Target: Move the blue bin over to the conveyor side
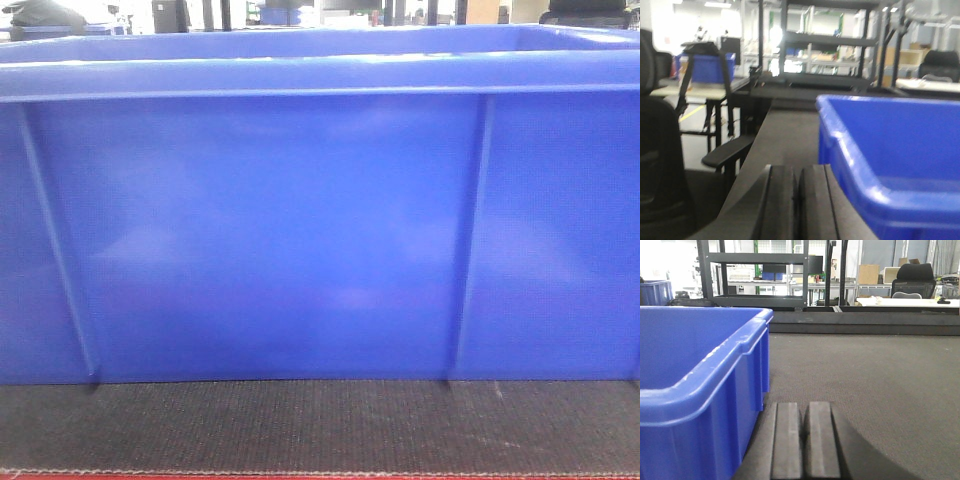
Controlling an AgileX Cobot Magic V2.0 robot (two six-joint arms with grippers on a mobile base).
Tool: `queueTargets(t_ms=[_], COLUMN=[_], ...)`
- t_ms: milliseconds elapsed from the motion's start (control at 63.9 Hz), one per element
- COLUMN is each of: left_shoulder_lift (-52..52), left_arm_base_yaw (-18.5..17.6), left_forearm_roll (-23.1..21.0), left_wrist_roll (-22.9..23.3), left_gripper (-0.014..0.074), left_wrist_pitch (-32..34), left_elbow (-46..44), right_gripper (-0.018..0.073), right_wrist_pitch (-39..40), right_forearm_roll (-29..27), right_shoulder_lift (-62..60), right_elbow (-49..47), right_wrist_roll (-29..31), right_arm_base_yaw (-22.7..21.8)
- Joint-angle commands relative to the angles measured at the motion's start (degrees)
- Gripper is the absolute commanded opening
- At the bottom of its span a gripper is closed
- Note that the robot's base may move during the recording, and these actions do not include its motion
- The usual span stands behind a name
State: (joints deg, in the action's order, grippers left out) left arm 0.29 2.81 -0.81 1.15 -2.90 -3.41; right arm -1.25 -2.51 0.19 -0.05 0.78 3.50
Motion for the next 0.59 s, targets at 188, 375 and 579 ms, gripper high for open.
queueTargets(t_ms=[188,375,579], left_shoulder_lift=[-0.29,-0.29,-0.29], left_arm_base_yaw=[0.48,0.48,0.25], left_forearm_roll=[0.17,0.28,0.81], left_wrist_roll=[-0.32,-0.59,-2.29], left_gripper=[0.0013,0.0013,0.0013], left_wrist_pitch=[2.9,3.32,3.32], left_elbow=[3.41,3.41,3.41], right_gripper=[-0.0089,-0.0089,-0.0089], right_wrist_pitch=[0.81,0.81,0.81], right_forearm_roll=[-0.15,-0.15,-0.15], right_shoulder_lift=[-0.19,-0.19,-0.19], right_elbow=[0.05,0.05,0.05], right_wrist_roll=[0.21,0.21,0.21], right_arm_base_yaw=[-0.36,-0.36,-0.36])
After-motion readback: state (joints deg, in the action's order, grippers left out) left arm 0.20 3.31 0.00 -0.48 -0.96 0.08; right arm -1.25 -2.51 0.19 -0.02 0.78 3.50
